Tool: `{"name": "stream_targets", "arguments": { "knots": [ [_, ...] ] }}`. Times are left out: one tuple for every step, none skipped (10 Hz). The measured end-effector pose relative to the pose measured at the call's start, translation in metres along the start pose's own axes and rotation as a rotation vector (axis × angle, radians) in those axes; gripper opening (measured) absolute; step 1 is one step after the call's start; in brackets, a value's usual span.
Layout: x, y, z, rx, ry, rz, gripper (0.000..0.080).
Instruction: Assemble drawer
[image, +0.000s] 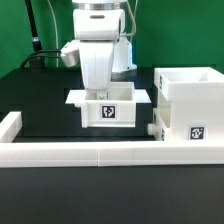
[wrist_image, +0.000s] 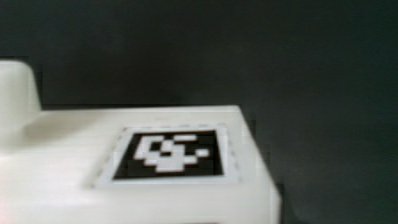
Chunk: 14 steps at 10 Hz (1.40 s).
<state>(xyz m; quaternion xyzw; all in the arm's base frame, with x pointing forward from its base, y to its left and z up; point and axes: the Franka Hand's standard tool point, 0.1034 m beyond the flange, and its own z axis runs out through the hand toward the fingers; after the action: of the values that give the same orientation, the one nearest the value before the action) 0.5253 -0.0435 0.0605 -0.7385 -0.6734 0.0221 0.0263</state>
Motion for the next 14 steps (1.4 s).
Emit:
{"name": "stream_targets", "arguments": {
  "knots": [
    [0.002, 0.002, -0.002, -0.002, 0.001, 0.008, 0.0042],
    [0.003, 0.002, -0.002, -0.002, 0.002, 0.061, 0.0042],
    [0.003, 0.003, -0.001, -0.02, 0.003, 0.056, 0.0042],
    [0.003, 0.003, -0.001, -0.022, 0.004, 0.057, 0.0042],
    [0.004, 0.005, 0.0, -0.048, 0.008, 0.058, 0.0042],
    [0.007, 0.005, 0.0, -0.059, 0.011, 0.063, 0.0042],
    [0.01, 0.005, 0.0, -0.057, 0.011, 0.059, 0.0042],
    [0.009, 0.005, 0.001, -0.056, 0.011, 0.061, 0.0042],
    [0.008, 0.005, 0.001, -0.056, 0.011, 0.062, 0.0042],
    [0.01, 0.005, 0.001, -0.056, 0.012, 0.058, 0.0042],
    [0.015, 0.005, 0.0, -0.056, 0.015, 0.049, 0.0042],
    [0.019, 0.006, 0.0, -0.059, 0.018, 0.043, 0.0042],
    [0.02, 0.007, -0.001, -0.069, 0.02, 0.041, 0.0042],
    [0.02, 0.007, 0.0, -0.085, 0.022, 0.042, 0.0042]
  ]
}}
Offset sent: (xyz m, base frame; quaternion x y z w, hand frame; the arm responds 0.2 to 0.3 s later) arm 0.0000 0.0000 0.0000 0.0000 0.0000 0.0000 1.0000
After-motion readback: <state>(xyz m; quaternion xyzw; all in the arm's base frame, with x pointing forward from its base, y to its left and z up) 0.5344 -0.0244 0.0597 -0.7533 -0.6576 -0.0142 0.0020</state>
